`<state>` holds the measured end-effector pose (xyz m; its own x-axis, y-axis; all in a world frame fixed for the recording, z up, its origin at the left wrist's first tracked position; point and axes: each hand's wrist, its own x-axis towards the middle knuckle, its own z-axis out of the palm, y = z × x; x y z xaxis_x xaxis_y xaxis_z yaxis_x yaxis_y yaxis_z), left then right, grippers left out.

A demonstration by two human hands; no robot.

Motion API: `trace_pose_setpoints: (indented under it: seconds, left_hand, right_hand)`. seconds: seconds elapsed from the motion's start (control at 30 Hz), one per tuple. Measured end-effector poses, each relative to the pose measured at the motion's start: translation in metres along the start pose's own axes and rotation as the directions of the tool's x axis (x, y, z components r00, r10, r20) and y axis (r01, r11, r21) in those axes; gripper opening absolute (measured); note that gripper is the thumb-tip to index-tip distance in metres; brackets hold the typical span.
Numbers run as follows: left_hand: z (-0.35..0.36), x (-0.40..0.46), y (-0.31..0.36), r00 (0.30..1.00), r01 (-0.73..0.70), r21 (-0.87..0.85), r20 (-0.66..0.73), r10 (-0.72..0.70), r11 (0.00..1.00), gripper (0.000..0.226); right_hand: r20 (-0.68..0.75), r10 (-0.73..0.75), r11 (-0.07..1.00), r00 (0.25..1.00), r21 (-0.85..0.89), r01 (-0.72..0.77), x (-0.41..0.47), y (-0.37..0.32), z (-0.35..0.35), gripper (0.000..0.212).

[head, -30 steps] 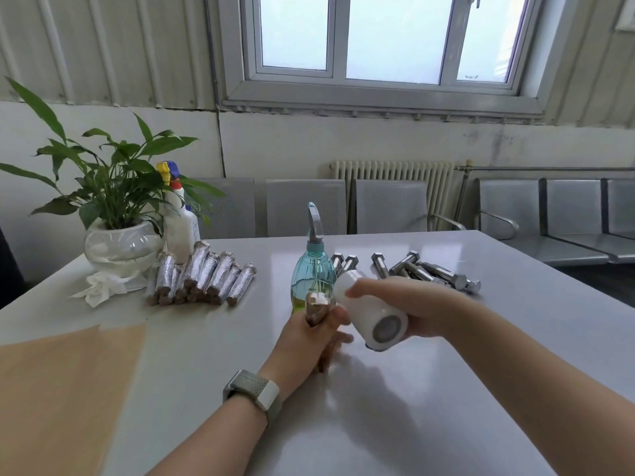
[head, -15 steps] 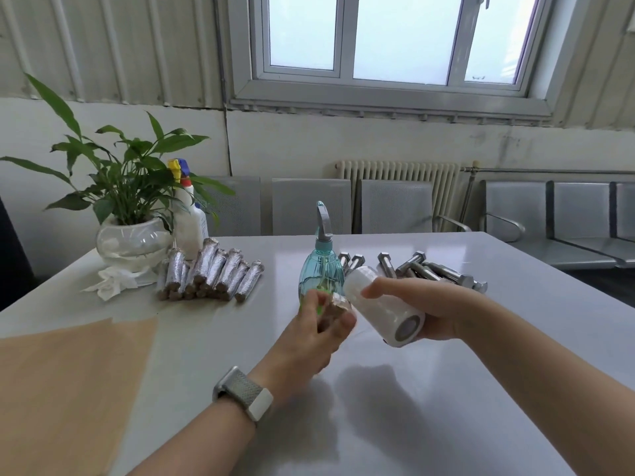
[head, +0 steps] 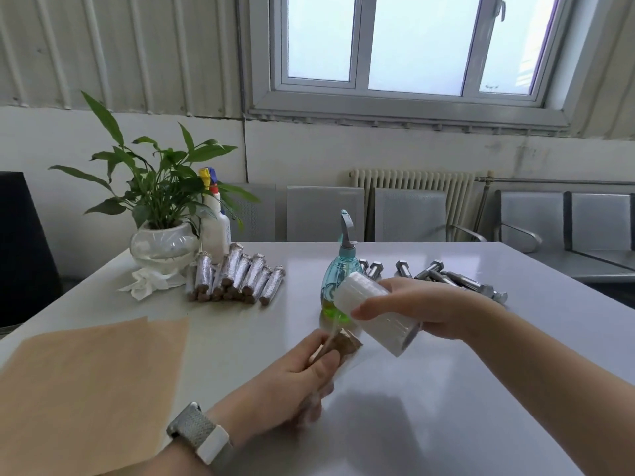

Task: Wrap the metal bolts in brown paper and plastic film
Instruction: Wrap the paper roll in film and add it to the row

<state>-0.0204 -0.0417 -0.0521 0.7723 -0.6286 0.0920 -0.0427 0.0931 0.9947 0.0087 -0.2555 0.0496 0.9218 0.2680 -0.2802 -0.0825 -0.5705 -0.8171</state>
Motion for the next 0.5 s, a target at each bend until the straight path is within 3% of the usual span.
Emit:
trace_pose_setpoints:
  seconds: [0.2,0.33,0.5]
  left_hand:
    - [-0.004,0.003,-0.001,0.999,0.018,0.11,-0.05,-0.013,0.994,0.014]
    - [-0.006,0.005,-0.001,0.996,0.012,0.104,-0.09,-0.003,0.995,0.012]
    - [-0.008,0.009,-0.007,0.98,0.01,0.081,-0.201,0.007,0.997,0.015]
  right_hand:
    - [0.063,-0.034,0.999,0.997,0.041,0.031,0.0,-0.008,-0.007,0.051]
    - [-0.002,-0.119,0.993,0.993,0.022,0.119,-0.001,-0.011,0.0,0.061]
    - [-0.045,-0.167,0.981,0.985,-0.112,0.161,0.001,-0.014,0.014,0.047]
